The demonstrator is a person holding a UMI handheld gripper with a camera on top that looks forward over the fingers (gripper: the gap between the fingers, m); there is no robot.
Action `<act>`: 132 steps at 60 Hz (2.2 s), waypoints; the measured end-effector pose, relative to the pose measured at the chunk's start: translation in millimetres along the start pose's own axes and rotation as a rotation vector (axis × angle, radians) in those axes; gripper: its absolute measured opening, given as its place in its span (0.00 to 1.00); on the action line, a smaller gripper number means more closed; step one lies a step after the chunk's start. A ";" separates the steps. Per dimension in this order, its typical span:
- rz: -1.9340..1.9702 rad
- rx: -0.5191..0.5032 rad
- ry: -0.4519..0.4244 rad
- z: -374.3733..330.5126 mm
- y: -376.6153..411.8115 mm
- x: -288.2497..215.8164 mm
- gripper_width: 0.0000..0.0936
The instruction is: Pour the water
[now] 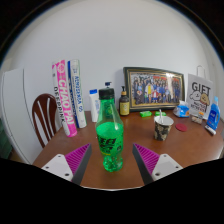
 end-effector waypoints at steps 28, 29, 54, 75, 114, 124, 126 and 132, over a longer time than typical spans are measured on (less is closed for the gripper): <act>-0.070 0.066 -0.092 63.8 -0.7 6.3 0.41; -0.077 0.065 -0.093 63.0 -0.7 6.3 0.40; 0.321 -0.191 -0.161 37.1 14.1 -100.2 0.36; 1.270 -0.549 -0.160 65.5 -44.6 -193.0 0.36; 1.923 -0.684 0.005 135.4 -93.2 -169.7 0.36; 1.702 -0.662 0.024 125.4 -96.8 -190.0 0.36; 1.619 -0.652 0.017 122.3 -99.6 -196.7 0.36; 1.344 -0.597 -0.036 111.4 -118.8 -222.8 0.36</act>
Point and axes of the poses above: the point between the fingertips, and its own axes, seen from behind it with the camera up: y to the left, x down, z forward, the way the camera looks, the point moved 4 cm from there along -z, backward, against the way the camera looks, and after that the axes turned 3 degrees about y, right-handed, at the moved point
